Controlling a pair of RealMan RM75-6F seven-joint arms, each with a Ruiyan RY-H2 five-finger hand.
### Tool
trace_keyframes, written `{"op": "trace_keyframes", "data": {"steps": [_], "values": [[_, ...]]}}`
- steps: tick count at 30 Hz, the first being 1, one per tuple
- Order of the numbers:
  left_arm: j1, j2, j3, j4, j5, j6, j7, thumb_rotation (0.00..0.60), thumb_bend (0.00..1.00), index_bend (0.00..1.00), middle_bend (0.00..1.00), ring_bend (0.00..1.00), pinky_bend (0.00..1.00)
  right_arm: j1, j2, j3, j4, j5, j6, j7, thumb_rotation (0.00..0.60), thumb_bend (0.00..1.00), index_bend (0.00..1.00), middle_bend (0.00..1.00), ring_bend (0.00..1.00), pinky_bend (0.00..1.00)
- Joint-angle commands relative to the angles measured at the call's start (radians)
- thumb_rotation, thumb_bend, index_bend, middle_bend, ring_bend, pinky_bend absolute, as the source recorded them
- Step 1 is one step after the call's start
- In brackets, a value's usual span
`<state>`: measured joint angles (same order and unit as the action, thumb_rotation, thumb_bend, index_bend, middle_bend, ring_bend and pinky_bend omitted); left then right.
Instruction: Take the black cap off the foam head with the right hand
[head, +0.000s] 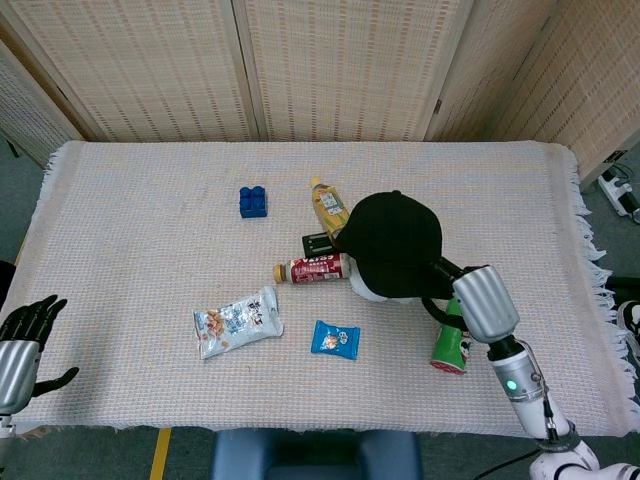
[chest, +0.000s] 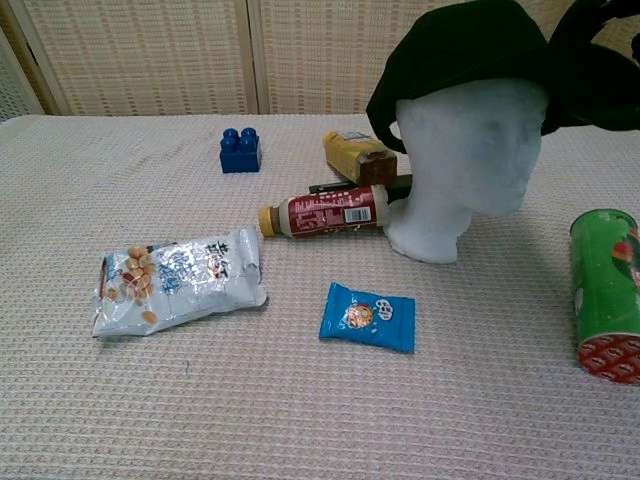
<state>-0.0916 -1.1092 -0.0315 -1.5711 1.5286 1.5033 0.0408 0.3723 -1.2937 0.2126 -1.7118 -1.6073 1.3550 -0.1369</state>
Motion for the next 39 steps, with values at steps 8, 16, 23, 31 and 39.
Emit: {"op": "trace_keyframes", "data": {"steps": [8,16,23,31,39], "values": [[-0.004,0.004,0.002,-0.006,-0.001,-0.011,-0.005,0.600,0.14,0.13,0.10,0.13,0.14,0.029,-0.092,0.038,0.118,-0.017,0.098,0.010,0.600,0.45,0.75,0.69,0.98,0.94],[-0.010,0.003,0.001,-0.009,-0.004,-0.023,-0.002,0.600,0.14,0.13,0.10,0.13,0.14,0.033,-0.122,0.073,0.200,-0.032,0.190,-0.007,0.600,0.51,0.85,0.76,1.00,0.96],[-0.017,0.001,0.001,-0.011,-0.002,-0.031,0.003,0.600,0.14,0.12,0.10,0.13,0.14,0.055,-0.111,0.104,0.261,-0.009,0.195,-0.021,0.600,0.53,0.86,0.77,1.00,0.96],[-0.026,-0.001,0.001,-0.021,-0.003,-0.044,0.014,0.600,0.14,0.12,0.10,0.13,0.14,0.098,-0.105,0.135,0.361,0.048,0.148,0.004,0.600,0.53,0.86,0.77,1.00,0.96],[-0.030,-0.002,0.006,-0.030,-0.004,-0.056,0.026,0.600,0.14,0.12,0.10,0.13,0.14,0.091,-0.081,0.098,0.478,0.102,0.079,0.061,0.600,0.53,0.86,0.77,1.00,0.96]]}}
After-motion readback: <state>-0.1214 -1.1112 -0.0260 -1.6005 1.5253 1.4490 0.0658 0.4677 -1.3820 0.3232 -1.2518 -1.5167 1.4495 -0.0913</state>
